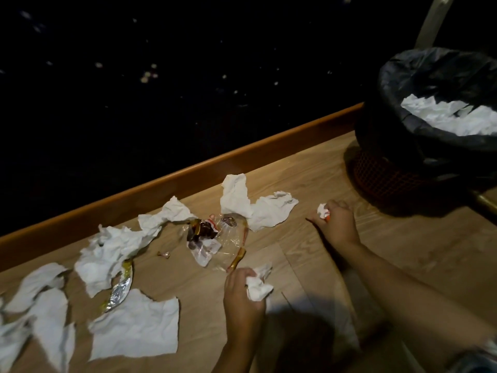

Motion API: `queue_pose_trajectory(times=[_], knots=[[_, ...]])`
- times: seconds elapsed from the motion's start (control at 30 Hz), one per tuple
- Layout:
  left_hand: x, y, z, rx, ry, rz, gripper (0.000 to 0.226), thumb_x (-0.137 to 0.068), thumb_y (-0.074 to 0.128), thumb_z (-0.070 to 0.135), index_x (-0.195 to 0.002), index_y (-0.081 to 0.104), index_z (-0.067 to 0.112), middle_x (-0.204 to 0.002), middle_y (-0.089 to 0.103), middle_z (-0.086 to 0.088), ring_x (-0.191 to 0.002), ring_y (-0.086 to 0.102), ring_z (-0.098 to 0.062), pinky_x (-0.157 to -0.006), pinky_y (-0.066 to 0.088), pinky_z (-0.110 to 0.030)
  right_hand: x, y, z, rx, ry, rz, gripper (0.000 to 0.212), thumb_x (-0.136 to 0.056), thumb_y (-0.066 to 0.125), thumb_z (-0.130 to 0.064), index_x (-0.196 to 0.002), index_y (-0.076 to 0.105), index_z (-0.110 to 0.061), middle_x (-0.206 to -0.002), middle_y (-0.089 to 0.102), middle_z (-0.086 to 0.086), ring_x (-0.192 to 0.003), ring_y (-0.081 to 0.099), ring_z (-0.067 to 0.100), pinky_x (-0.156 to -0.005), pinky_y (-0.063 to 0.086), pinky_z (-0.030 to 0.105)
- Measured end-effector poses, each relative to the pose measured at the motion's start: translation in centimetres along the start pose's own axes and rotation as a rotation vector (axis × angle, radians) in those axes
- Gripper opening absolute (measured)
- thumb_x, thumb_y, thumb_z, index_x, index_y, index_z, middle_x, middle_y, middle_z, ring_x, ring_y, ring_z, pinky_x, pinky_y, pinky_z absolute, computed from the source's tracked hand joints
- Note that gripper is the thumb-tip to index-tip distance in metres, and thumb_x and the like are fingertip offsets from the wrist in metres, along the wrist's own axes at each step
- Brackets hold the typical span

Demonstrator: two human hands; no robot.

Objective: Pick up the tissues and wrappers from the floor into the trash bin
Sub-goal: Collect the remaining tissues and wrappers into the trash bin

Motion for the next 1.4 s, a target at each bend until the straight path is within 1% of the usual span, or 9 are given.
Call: queue_pose_trajectory(times=[0.1, 0.3, 0.47, 0.53, 0.63, 0.73, 0.93, 1.1, 1.4], knots=[[-1.0, 0.0, 2.0, 0.12, -0.14, -0.013, 0.059, -0.067, 0.083, 0.012, -0.109, 0.054, 0.042, -0.106, 0.064, 0.012, -0.095, 0.063, -0.008, -0.077, 0.056, -0.029, 2.8, -0.3, 0.4, -0.097, -0.048, 0.03, 0.029, -0.074, 0.077, -0.009, -0.09, 0.053, -0.01, -0.091, 0.06, 0.013, -0.087, 0.058, 0.032, -0.073, 0.045, 0.033], [-4.1, 0.1, 7.9, 0.005, 0.115, 0.06, 0.033, -0.072, 0.078, 0.002, -0.102, 0.071, 0.013, -0.108, 0.055, 0.005, -0.096, 0.051, -0.012, -0.074, 0.034, 0.003, 5.2, -3.3, 0.8, -0.204, -0.067, 0.185, 0.039, -0.074, 0.069, 0.004, -0.112, 0.067, -0.004, -0.111, 0.056, 0.014, -0.097, 0.059, 0.029, -0.087, 0.047, 0.029], [-6.5, 1.6, 12.5, 0.113, 0.134, -0.021, 0.033, -0.078, 0.071, -0.001, -0.103, 0.072, 0.021, -0.108, 0.067, 0.006, -0.1, 0.061, -0.013, -0.087, 0.052, -0.024, 5.1, -7.4, -0.8, -0.234, -0.161, 0.153, 0.031, -0.076, 0.067, 0.006, -0.103, 0.07, -0.01, -0.104, 0.067, 0.01, -0.096, 0.063, 0.024, -0.082, 0.044, 0.021], [-7.4, 2.1, 14.9, 0.158, 0.152, -0.066, 0.032, -0.081, 0.069, -0.001, -0.107, 0.071, 0.018, -0.102, 0.067, 0.008, -0.098, 0.063, -0.014, -0.075, 0.048, -0.011, 5.0, -9.0, -2.2, -0.27, -0.213, 0.185, 0.034, -0.078, 0.064, 0.006, -0.105, 0.069, -0.013, -0.098, 0.069, 0.007, -0.09, 0.063, 0.019, -0.078, 0.042, 0.015], [-8.5, 3.2, 18.3, 0.222, 0.147, -0.114, 0.022, -0.085, 0.071, 0.01, -0.107, 0.069, 0.011, -0.097, 0.067, 0.001, -0.088, 0.063, -0.016, -0.063, 0.045, -0.009, 4.8, -11.6, -4.4, -0.268, -0.303, 0.28, 0.028, -0.083, 0.065, 0.0, -0.109, 0.067, -0.011, -0.1, 0.067, 0.006, -0.092, 0.062, 0.016, -0.078, 0.039, 0.009], [-8.9, 4.6, 21.3, 0.307, 0.067, -0.162, 0.033, -0.083, 0.074, 0.031, -0.108, 0.066, 0.011, -0.1, 0.069, 0.0, -0.09, 0.065, -0.02, -0.08, 0.057, -0.037, 4.4, -14.7, -6.2, -0.27, -0.359, 0.369, 0.01, -0.088, 0.067, -0.017, -0.096, 0.068, -0.01, -0.091, 0.064, 0.004, -0.083, 0.059, 0.01, -0.07, 0.036, 0.002], [-9.1, 6.9, 28.8, 0.496, 0.05, -0.271, 0.041, -0.072, 0.08, 0.047, -0.082, 0.068, 0.009, -0.074, 0.067, -0.003, -0.072, 0.063, -0.016, -0.065, 0.051, -0.032, 3.1, -21.6, -7.2, -0.28, -0.411, 0.606, 0.034, -0.089, 0.068, -0.028, -0.064, 0.054, -0.008, -0.064, 0.052, 0.003, -0.062, 0.048, 0.01, -0.057, 0.035, 0.021], [-10.5, 9.9, 34.8, 0.58, -0.093, -0.368, 0.077, -0.049, 0.075, 0.074, -0.084, 0.069, 0.006, -0.086, 0.075, -0.009, -0.085, 0.072, -0.031, -0.081, 0.059, -0.047, 0.2, -26.2, -6.4, -0.329, -0.337, 0.722, 0.044, -0.085, 0.068, -0.042, -0.062, 0.053, -0.008, -0.066, 0.052, 0.004, -0.062, 0.047, 0.007, -0.058, 0.033, 0.013], [-13.9, 15.3, 42.2, 0.612, 0.005, -0.27, 0.058, -0.081, 0.061, 0.063, -0.077, 0.065, 0.005, -0.067, 0.062, 0.001, -0.062, 0.058, -0.01, -0.057, 0.043, -0.024, -6.2, -31.2, -4.3, -0.247, -0.204, 0.842, 0.051, -0.085, 0.047, -0.065, -0.083, 0.056, -0.014, -0.089, 0.05, 0.002, -0.083, 0.053, 0.017, -0.072, 0.045, 0.028]])
Point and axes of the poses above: each hand's wrist, its own x-axis away from the middle knuckle, its own y-axis out of the palm, z = x × y, the point moved 2 cm from there along -x, towards the middle knuckle
